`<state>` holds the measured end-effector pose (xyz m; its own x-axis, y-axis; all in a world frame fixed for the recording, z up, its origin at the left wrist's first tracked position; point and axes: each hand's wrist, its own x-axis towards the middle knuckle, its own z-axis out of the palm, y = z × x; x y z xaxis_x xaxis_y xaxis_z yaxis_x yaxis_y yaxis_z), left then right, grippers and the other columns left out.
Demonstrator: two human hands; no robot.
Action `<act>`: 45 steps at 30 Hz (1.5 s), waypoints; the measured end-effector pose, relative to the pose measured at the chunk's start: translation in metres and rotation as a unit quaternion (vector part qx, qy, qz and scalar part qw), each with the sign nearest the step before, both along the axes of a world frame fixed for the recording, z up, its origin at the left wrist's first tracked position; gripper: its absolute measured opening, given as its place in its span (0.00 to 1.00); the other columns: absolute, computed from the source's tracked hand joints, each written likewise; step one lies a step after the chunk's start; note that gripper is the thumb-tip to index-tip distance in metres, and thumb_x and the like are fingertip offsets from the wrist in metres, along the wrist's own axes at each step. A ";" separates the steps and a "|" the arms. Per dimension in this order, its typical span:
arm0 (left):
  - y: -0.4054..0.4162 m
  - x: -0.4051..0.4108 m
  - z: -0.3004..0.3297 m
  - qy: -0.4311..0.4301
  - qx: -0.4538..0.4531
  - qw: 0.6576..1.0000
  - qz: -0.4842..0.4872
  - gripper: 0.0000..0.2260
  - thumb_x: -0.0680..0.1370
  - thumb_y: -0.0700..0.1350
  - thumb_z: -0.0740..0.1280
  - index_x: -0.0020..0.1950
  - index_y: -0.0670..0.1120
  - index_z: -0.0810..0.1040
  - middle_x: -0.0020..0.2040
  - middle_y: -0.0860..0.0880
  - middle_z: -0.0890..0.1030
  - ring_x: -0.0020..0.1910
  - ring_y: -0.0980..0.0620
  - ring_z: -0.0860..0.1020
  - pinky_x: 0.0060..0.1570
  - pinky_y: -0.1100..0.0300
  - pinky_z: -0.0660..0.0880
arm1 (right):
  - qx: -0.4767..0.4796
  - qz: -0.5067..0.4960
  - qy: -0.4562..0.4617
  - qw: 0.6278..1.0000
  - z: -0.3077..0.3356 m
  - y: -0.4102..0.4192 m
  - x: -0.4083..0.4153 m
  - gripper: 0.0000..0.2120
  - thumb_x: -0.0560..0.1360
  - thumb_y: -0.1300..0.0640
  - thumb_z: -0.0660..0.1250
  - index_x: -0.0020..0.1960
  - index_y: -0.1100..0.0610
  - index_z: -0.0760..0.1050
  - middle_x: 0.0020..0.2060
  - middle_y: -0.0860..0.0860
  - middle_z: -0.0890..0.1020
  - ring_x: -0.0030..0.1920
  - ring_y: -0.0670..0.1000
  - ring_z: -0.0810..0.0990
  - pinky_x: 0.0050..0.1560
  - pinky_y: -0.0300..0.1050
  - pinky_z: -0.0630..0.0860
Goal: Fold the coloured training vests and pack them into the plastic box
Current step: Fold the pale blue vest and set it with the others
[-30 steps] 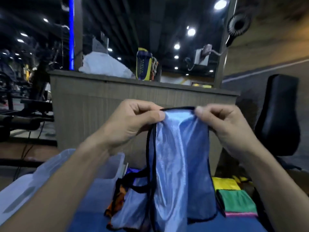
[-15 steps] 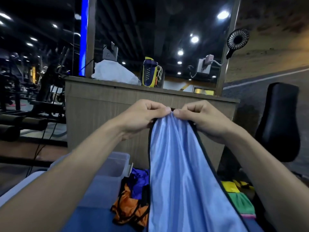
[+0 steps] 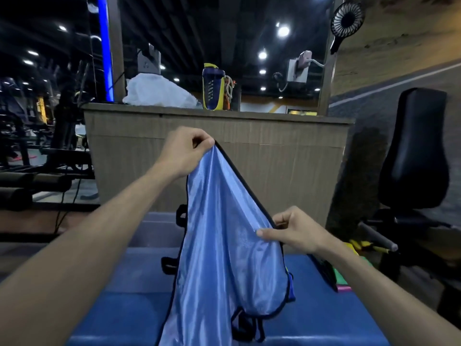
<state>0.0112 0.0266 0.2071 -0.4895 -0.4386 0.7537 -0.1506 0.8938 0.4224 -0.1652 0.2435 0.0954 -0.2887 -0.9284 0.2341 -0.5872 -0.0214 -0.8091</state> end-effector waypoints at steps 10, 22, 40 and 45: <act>0.001 0.000 -0.023 -0.109 -0.012 0.979 -0.173 0.06 0.80 0.43 0.70 0.51 0.53 0.86 0.49 0.58 0.85 0.52 0.57 0.82 0.58 0.49 0.78 | -0.044 0.023 0.028 0.998 -0.021 -0.024 0.005 0.16 0.80 0.46 0.69 0.37 0.54 0.81 0.44 0.49 0.81 0.44 0.47 0.80 0.49 0.45 0.75; 0.006 -0.002 -0.032 -0.201 -0.094 0.954 -0.202 0.07 0.80 0.43 0.71 0.53 0.52 0.86 0.49 0.58 0.84 0.50 0.56 0.82 0.53 0.53 0.78 | -0.236 -0.155 0.164 0.945 0.016 -0.071 0.030 0.11 0.71 0.52 0.76 0.41 0.53 0.74 0.34 0.48 0.81 0.35 0.48 0.79 0.40 0.51 0.77; -0.005 -0.005 -0.042 -0.256 -0.128 0.947 -0.146 0.07 0.81 0.46 0.69 0.54 0.55 0.85 0.49 0.61 0.82 0.50 0.65 0.78 0.50 0.67 0.70 | -0.214 -0.044 -0.005 0.976 0.004 -0.073 0.025 0.11 0.74 0.70 0.63 0.40 0.56 0.76 0.34 0.52 0.78 0.36 0.49 0.72 0.39 0.44 0.67; -0.004 -0.008 -0.043 -0.259 -0.133 0.947 -0.135 0.06 0.81 0.46 0.69 0.54 0.54 0.85 0.50 0.62 0.82 0.49 0.69 0.76 0.49 0.71 0.68 | -0.196 -0.097 0.155 0.963 -0.007 -0.066 0.023 0.05 0.72 0.60 0.71 0.40 0.52 0.78 0.31 0.49 0.77 0.31 0.43 0.70 0.36 0.41 0.67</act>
